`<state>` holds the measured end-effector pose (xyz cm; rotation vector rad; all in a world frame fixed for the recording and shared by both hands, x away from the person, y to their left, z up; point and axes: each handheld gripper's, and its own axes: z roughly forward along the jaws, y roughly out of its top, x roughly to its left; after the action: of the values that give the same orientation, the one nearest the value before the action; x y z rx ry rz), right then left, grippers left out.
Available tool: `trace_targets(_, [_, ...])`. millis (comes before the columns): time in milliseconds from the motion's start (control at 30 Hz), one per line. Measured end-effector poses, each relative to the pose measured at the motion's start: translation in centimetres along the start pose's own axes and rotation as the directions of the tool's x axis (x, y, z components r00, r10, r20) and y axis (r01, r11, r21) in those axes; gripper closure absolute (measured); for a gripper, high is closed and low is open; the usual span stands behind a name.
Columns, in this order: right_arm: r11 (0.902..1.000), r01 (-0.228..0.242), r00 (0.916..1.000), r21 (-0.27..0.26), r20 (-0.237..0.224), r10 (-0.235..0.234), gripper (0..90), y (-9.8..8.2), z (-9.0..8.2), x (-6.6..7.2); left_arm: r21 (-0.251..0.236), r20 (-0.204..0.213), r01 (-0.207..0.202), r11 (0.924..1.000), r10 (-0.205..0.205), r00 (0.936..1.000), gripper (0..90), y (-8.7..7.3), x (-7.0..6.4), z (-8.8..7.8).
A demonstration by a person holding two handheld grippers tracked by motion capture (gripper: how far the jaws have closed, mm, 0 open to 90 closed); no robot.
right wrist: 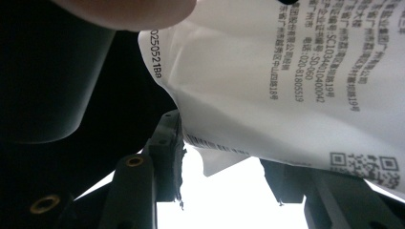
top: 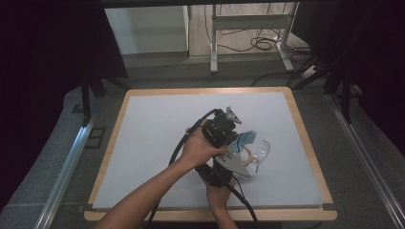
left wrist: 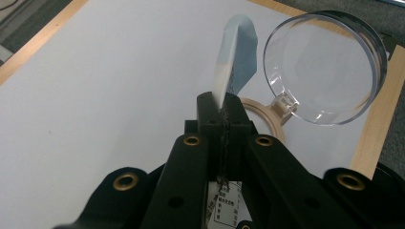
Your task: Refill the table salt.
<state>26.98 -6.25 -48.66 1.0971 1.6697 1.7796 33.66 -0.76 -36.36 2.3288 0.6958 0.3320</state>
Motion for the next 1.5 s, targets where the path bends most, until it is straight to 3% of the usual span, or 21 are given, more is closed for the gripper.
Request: trace_targets(1500, [1.0000, -0.004, 1.0000, -0.004, 0.002, 0.004, 54.2, -0.11, -0.11, -0.08, 0.007, 0.002, -0.007, 1.0000, 0.007, 1.0000, 89.5, 0.03, -0.17, 0.23])
